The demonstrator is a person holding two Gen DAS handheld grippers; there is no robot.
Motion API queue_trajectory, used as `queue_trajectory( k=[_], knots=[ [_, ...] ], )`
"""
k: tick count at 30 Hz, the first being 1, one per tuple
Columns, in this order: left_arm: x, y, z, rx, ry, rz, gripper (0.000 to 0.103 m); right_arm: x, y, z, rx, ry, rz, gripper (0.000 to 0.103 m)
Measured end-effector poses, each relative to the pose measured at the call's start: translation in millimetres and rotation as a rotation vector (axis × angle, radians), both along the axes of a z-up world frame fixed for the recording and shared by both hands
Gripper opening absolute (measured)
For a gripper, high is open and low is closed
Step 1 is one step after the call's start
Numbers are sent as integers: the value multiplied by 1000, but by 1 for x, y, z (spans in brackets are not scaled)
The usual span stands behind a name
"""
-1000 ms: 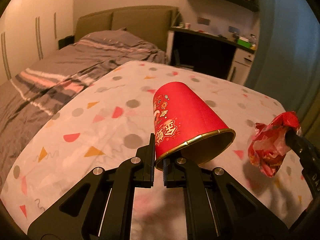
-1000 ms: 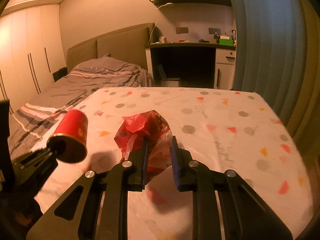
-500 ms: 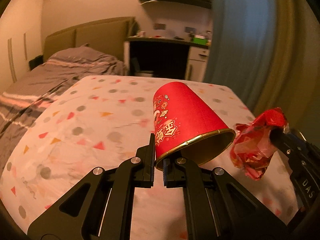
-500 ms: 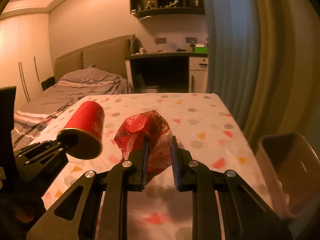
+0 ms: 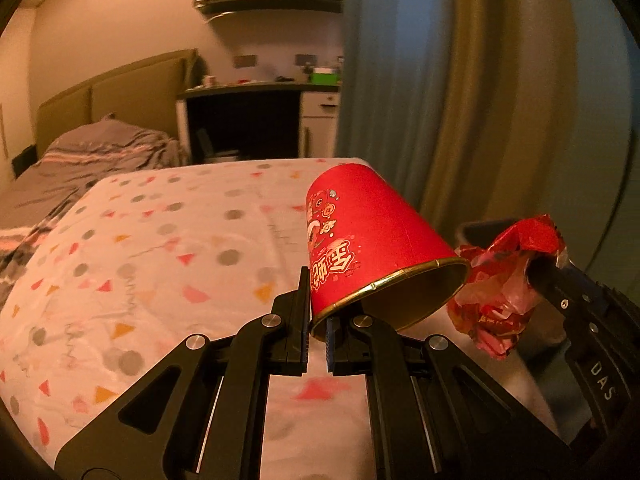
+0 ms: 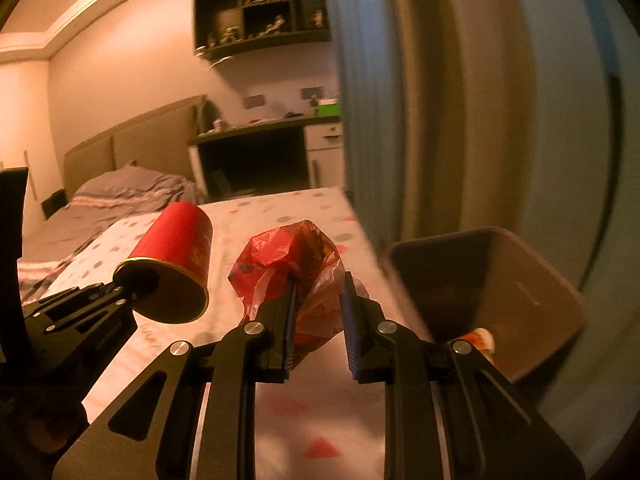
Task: Collect trash
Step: 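Carry the red cup and red snack bag over the brown bin, then open both grippers to drop the cup and snack bag into the bin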
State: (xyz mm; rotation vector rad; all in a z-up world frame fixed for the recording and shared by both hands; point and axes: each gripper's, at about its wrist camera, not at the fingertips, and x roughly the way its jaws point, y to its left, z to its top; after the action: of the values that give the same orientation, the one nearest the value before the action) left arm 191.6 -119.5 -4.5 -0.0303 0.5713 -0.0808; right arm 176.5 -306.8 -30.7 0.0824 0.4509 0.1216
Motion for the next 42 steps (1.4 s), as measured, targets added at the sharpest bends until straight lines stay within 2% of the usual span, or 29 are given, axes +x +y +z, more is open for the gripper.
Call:
queue_trajectory(
  k=[11,21,31,40,42],
  knots=[
    [17,-97,-3,-30,-5,-190,5,-11,-87,-10,-6,-21,-220,22],
    [41,-164,-21,1,-13,-280,6,5,-125,-25,-7,-13,-297,23],
    [57,-189,-38,7,10,-313,6,17,-136,-36,-20,2,-324,26],
    [68,-193,-49,-44,42,-370,6,30,-144,-41,-10,27,-333,27],
    [69,-194,-51,-53,48,-385,13,30,-146,-42,-8,29,-335,32]
  ],
)
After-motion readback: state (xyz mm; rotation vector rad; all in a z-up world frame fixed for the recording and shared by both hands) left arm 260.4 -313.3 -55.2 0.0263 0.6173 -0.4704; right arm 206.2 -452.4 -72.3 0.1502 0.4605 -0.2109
